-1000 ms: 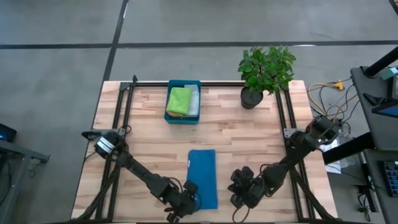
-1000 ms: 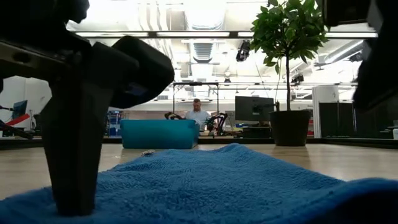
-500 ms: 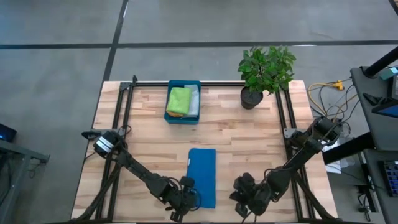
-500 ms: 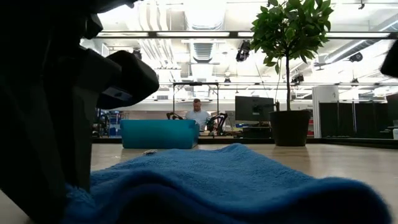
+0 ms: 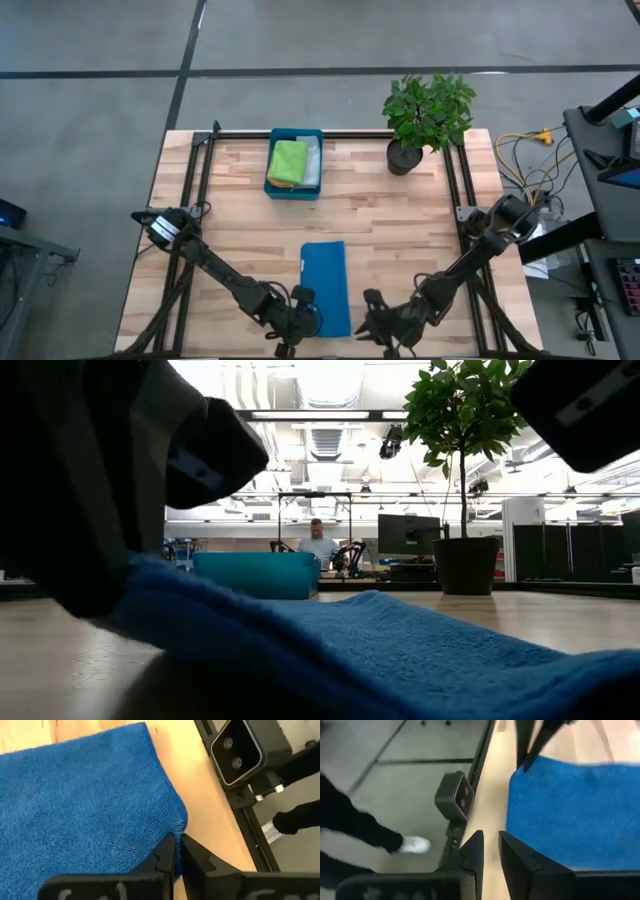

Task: Fold microfiber towels
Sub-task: Fold the blue microfiber cloth

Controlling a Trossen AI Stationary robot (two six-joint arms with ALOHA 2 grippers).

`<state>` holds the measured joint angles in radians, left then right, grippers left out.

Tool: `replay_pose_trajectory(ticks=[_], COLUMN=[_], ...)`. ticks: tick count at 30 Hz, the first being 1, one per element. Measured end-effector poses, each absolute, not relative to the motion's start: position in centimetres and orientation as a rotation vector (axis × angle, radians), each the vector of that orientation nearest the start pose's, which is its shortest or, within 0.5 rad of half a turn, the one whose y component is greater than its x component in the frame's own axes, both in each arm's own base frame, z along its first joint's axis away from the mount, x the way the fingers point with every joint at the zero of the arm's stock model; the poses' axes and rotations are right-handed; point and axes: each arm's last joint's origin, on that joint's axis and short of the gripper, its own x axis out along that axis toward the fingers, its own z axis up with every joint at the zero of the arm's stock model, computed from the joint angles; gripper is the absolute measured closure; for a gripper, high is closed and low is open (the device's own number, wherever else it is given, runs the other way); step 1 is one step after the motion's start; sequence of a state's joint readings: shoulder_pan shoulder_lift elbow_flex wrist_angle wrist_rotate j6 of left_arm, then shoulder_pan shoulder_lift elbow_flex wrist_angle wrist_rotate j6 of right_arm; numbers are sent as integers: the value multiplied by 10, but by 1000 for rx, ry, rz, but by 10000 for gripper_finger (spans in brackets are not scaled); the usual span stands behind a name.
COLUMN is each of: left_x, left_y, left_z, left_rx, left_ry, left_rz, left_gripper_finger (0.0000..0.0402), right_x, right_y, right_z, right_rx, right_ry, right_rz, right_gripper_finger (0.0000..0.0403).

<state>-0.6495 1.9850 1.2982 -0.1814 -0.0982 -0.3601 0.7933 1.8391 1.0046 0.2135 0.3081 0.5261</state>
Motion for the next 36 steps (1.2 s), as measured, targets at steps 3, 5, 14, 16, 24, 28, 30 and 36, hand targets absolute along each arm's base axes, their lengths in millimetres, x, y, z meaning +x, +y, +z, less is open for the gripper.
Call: replay_pose_trajectory(ticks=[3, 5, 14, 16, 24, 28, 30, 36], left_x=[333, 334, 336, 336, 336, 336, 336, 336], left_y=[-249, -250, -251, -251, -251, -251, -251, -251], left_z=[163, 164, 166, 166, 166, 167, 167, 167], left_rx=[-37, -45, -106, -107, -108, -108, -108, -109], left_ry=[899, 884, 866, 868, 867, 866, 866, 866], left_rz=[-347, -351, -337, -336, -337, -337, -338, -338], left_gripper_finger=[401, 401, 401, 401, 402, 402, 402, 402], right_x=[272, 274, 285, 285, 281, 282, 283, 300], right_y=[262, 260, 249, 248, 252, 253, 255, 272], right_z=[157, 155, 152, 152, 151, 147, 142, 125], right_rx=[55, -3, -123, -164, -257, -262, -263, -331], right_ry=[625, 618, 604, 596, 583, 590, 609, 688], right_rz=[346, 357, 356, 368, 411, 420, 444, 465], right_gripper_finger=[341, 329, 212, 199, 200, 204, 204, 207])
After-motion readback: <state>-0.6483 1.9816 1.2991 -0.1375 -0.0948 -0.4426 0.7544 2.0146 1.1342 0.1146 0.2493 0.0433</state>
